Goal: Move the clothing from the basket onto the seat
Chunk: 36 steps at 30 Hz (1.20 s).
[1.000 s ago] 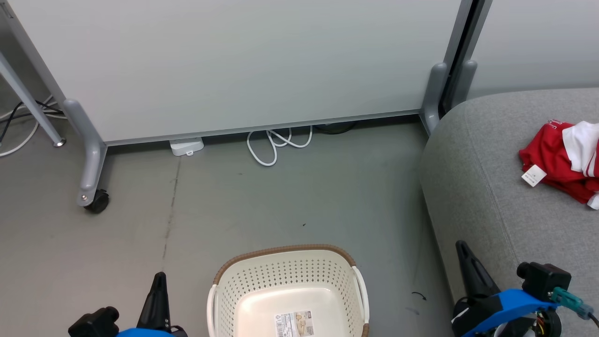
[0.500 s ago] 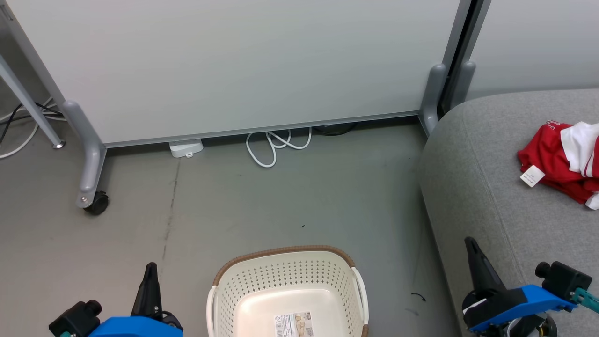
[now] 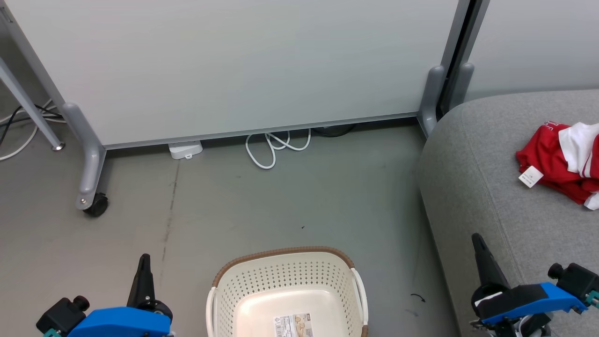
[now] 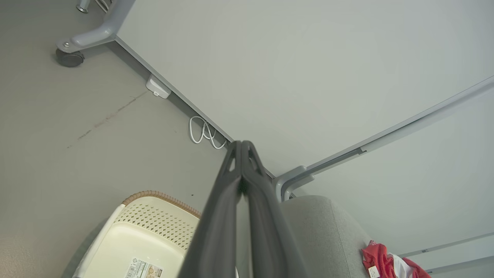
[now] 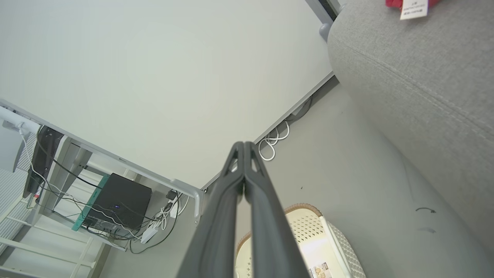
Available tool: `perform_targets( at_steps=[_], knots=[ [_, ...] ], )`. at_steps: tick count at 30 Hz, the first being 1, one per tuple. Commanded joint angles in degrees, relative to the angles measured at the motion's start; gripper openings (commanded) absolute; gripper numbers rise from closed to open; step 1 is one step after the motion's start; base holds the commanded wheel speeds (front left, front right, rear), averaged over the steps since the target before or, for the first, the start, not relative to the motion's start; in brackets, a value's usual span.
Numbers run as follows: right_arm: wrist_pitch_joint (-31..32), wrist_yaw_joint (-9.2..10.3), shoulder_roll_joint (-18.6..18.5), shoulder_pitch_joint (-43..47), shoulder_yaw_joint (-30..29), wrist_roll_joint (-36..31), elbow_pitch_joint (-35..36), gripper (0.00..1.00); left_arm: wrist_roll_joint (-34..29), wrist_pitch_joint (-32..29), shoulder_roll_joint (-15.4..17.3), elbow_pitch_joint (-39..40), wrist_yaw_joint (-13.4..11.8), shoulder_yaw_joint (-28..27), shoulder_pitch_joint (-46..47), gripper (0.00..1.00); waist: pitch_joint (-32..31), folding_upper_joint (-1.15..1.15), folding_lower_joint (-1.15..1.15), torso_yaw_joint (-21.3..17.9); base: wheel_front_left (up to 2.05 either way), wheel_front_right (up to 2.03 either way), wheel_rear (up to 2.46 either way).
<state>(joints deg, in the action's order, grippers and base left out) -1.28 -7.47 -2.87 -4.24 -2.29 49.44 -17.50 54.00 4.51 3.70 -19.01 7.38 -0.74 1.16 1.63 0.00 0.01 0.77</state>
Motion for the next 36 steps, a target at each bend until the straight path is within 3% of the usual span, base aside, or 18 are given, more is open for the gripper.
perform_targets(
  at_steps=[1,36],
  knots=[
    [0.3,-0.02,0.0,-1.4,-0.3,2.1,1.0,0.0,1.7,-0.5,0.1,1.0,0.1,-0.4,1.6,0.0,0.0,0.0,0.0,0.0,0.0,0.0,0.0],
    [4.2,-0.03,0.0,-1.9,-2.4,23.0,2.4,0.0,20.4,-6.0,-0.3,3.2,0.1,-3.3,3.6,0.0,-0.6,0.0,-0.01,-0.3,0.0,0.0,0.0]
  ],
)
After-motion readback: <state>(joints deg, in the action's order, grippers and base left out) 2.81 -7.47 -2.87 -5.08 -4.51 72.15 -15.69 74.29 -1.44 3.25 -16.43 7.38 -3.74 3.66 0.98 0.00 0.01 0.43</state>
